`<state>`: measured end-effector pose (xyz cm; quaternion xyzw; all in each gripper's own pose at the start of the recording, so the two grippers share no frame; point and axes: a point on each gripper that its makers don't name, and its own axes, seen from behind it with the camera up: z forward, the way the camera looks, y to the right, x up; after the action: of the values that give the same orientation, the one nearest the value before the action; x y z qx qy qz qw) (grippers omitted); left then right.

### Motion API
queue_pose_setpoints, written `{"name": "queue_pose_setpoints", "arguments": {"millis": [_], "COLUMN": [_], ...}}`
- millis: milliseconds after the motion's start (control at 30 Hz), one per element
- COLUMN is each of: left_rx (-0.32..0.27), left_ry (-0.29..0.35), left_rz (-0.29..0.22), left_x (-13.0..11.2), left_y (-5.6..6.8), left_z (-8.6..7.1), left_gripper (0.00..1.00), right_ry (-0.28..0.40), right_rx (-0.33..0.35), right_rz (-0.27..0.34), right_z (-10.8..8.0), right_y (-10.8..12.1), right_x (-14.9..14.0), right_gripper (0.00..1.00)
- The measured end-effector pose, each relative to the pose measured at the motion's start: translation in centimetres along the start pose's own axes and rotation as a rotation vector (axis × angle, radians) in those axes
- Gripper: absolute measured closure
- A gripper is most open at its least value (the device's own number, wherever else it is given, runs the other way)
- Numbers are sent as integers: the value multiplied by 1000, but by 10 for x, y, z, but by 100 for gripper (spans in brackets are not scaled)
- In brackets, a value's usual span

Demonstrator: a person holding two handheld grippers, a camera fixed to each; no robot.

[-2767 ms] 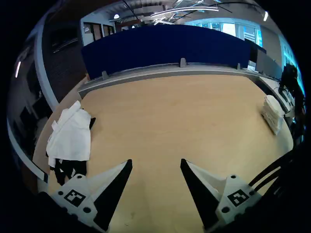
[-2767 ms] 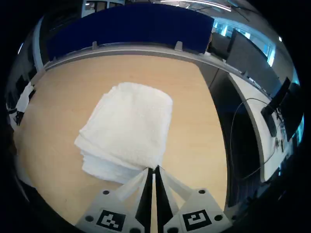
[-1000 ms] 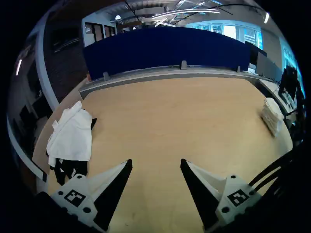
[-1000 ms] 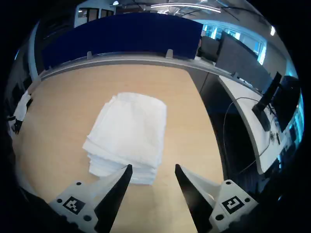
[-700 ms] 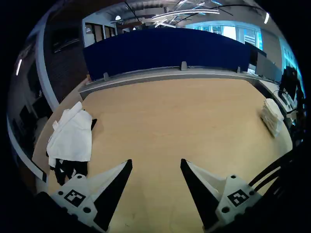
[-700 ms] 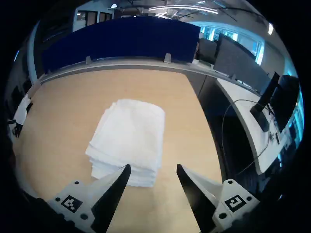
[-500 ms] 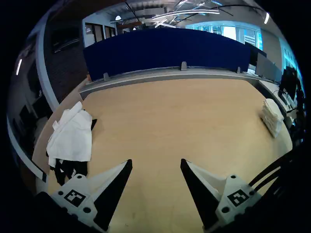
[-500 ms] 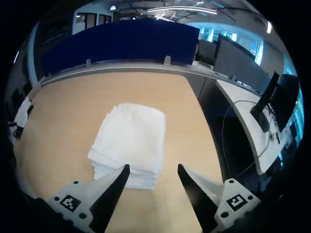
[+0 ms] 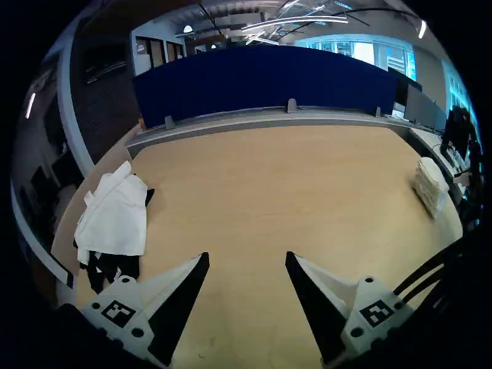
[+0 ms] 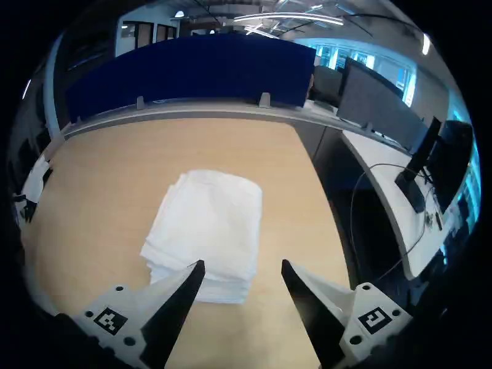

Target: Fold towel

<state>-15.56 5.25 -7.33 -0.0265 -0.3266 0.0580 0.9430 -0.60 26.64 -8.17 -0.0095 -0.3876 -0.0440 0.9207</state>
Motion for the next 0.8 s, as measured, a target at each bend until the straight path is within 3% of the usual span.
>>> {"name": "queue_pose_setpoints", "arguments": {"millis": [333, 800], "left_rx": [3, 9], "left_ry": [1, 1], "left_rz": [-2, -5], "left_x": [0, 0], "left_y": [-1, -4], "left_z": [-1, 0], "left_gripper": [8, 8], "right_ry": [20, 40], "right_rx": [23, 88], "right_rz": [-9, -40], "right_z": [7, 25], "right_y": [-13, -52], "right_x": [15, 36], "right_gripper": [3, 3]}}
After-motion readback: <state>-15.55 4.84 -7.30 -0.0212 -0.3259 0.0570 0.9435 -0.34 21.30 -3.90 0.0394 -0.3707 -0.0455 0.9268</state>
